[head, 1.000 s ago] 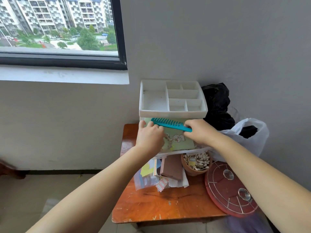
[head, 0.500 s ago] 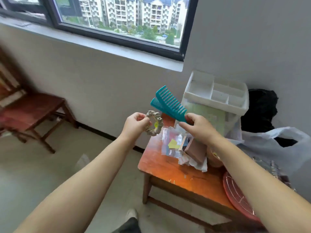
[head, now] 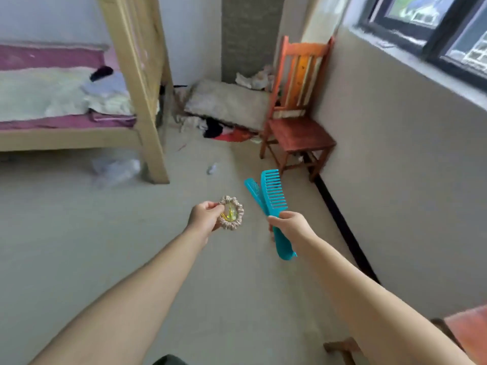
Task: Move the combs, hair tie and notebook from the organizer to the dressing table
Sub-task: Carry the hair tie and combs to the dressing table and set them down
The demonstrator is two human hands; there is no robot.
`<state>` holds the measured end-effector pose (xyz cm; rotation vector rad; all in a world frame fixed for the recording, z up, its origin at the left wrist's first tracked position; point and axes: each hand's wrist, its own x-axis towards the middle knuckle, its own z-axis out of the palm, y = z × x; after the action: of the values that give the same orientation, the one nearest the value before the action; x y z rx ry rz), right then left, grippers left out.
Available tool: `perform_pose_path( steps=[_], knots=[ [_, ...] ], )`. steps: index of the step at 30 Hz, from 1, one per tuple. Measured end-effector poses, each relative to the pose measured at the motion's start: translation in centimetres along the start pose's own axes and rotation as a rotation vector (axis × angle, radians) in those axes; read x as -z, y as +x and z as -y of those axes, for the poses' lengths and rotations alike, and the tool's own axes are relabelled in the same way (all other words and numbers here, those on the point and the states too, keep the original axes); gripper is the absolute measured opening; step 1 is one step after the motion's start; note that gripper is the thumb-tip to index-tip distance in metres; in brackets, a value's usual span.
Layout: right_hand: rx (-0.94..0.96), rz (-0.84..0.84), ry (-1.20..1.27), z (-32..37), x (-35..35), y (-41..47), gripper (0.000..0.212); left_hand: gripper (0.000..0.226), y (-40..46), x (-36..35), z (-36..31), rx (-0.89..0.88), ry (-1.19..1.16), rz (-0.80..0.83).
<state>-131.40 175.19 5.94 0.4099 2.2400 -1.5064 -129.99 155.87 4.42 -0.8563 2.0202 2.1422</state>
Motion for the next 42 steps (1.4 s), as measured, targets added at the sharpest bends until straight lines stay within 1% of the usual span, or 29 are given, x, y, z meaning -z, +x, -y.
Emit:
perform_pose_path(
  steps=[5, 8, 14, 17, 24, 27, 30, 32, 34, 36, 40, 42],
  knots=[
    [0.018, 0.223, -0.079, 6.6, -19.8, 1.7, 0.023, 0.017, 1.8, 21.1, -0.2, 0.029, -0.019, -0.292],
    [0.049, 0.369, -0.180, 10.1, -30.6, 1.1, 0.019, 0.014, 1.3, 32.3, -0.2, 0.063, -0.051, -0.484],
    [0.160, 0.629, -0.365, 16.8, -51.1, 0.1, 0.020, 0.016, 0.7, 50.8, 0.8, 0.082, -0.131, -0.797],
    [0.236, 0.743, -0.432, 20.2, -61.3, -0.6, 0.022, 0.011, 2.4, 59.4, 1.4, 0.084, -0.179, -0.912],
    [0.370, 0.930, -0.590, 30.2, -84.6, -1.8, 0.021, 0.007, 7.3, 79.4, 0.2, 0.142, -0.259, -1.088],
    [0.446, 0.997, -0.660, 34.2, -93.9, -3.9, 0.017, 0.005, 7.3, 87.7, 0.0, 0.180, -0.247, -1.187],
    [0.485, 1.086, -0.712, 36.7, -103.2, -6.1, 0.016, 0.007, 6.8, 95.8, 0.8, 0.213, -0.294, -1.273],
    [0.510, 1.118, -0.736, 38.1, -109.7, -7.7, 0.020, 0.009, 6.8, 101.6, 1.4, 0.224, -0.330, -1.321],
    [0.547, 1.133, -0.741, 39.6, -116.4, -9.4, 0.019, 0.017, 7.5, 108.1, 1.6, 0.202, -0.341, -1.348],
    [0.583, 1.118, -0.733, 41.2, -122.7, -11.0, 0.018, 0.020, 8.5, 114.8, 1.5, 0.189, -0.312, -1.351],
    [0.549, 1.060, -0.702, 45.2, -134.1, -13.9, 0.018, 0.007, 10.0, 127.9, -0.5, 0.194, -0.190, -1.322],
    [0.554, 1.050, -0.697, 47.5, -139.2, -15.1, 0.017, 0.011, 10.9, 134.3, -2.0, 0.190, -0.120, -1.299]
  ],
)
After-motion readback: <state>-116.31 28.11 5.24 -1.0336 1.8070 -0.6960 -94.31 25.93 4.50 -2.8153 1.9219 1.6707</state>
